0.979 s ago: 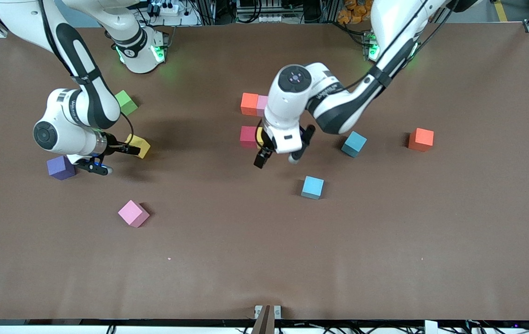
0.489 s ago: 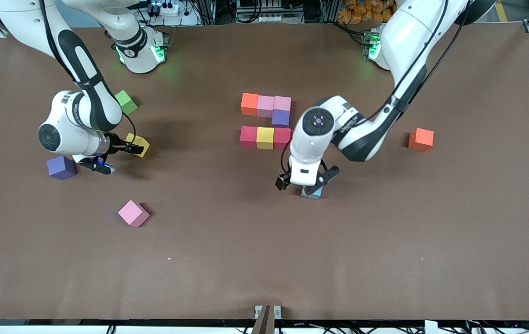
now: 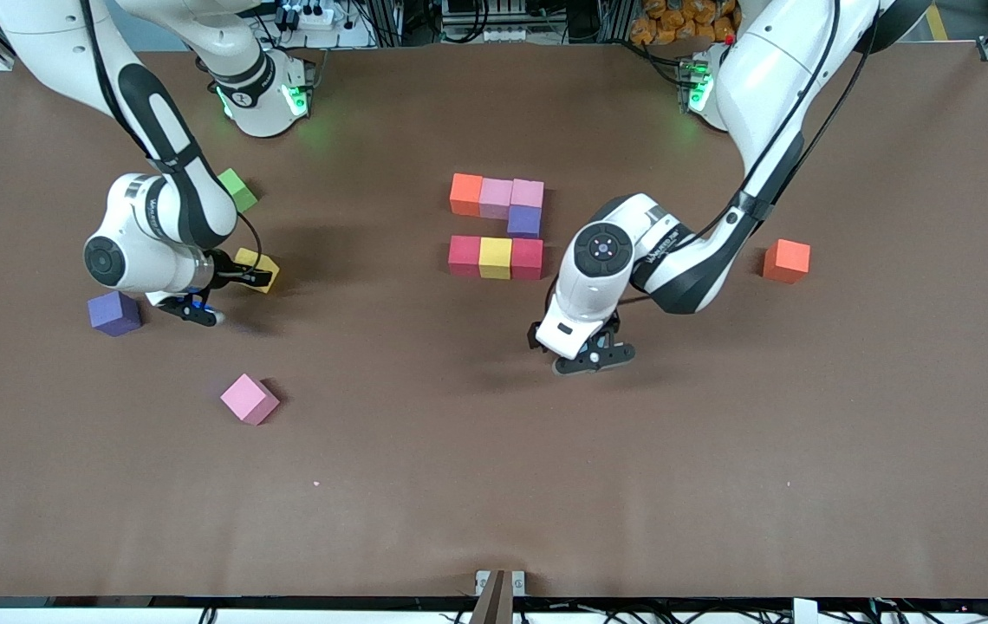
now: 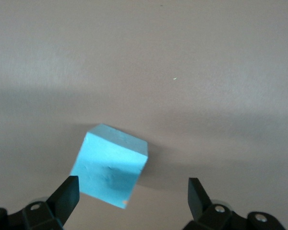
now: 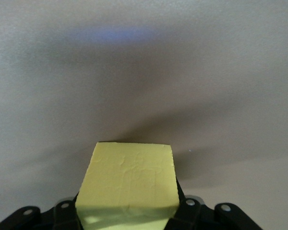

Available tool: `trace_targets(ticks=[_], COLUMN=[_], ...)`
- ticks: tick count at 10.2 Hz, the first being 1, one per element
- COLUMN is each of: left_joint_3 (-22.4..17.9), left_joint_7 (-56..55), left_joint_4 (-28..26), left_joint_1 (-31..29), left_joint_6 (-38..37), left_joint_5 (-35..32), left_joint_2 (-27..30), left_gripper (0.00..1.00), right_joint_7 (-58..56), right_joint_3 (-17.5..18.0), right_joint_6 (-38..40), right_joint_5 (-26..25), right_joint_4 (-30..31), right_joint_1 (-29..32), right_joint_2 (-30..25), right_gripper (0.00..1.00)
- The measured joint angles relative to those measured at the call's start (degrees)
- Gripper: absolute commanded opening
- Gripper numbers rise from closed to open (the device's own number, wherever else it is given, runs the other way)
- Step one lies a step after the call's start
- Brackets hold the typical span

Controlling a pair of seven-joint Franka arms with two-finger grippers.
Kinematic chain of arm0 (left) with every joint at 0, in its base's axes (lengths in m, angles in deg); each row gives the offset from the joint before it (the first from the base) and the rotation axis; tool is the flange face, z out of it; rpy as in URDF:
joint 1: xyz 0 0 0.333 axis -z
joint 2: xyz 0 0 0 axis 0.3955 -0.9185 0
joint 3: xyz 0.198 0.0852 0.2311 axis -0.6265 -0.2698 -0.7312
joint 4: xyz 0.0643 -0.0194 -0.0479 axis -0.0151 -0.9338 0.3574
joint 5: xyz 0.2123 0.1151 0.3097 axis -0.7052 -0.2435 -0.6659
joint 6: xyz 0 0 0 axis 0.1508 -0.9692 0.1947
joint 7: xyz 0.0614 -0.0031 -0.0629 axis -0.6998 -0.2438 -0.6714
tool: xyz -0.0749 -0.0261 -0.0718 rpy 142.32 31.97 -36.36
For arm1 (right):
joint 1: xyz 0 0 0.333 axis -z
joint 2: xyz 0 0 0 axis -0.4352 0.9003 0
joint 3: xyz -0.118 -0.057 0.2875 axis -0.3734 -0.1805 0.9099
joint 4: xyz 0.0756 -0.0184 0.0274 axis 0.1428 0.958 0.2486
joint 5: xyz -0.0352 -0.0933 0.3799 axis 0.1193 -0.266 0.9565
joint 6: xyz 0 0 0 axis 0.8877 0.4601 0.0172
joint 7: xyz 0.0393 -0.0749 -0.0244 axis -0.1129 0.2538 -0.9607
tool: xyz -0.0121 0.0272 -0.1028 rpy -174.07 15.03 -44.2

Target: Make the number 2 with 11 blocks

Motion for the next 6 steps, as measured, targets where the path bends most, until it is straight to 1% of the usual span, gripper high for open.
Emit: trace_targets(ticks=[1, 2, 4, 6], left_joint_3=[-0.5, -0.7, -0.7, -1.0], left_joint_7=[3.7, 5.6, 8.6, 12.4], left_joint_4=[0.0, -0.1, -0.1, -0.1], left_joint_1=[-0.1, -0.1, 0.2, 0.1], left_joint_6=[-0.1, -0.2, -0.2, -0.2], left_joint_5=[0.0, 0.0, -0.3, -0.8], left_joint_2=[-0.1, -0.5, -1.8, -2.9], left_gripper=[1.0, 1.0, 1.0, 1.0], right_joint_7=[-0.4, -0.5, -0.4, -0.5], right_joint_3=[0.2, 0.4, 0.6, 0.8], right_joint_6=[0.9, 3.2, 11.6, 18.8], right_joint_5=[0.0, 0.1, 0.3, 0.4], right_joint_4=[-0.7, -2.8, -11.8, -22.9], right_joint_1=[-0.6, -2.0, -6.4, -10.9], right_joint_2=[0.0, 0.0, 0.2, 3.4], right_gripper=[0.12, 0.12, 0.12, 0.12])
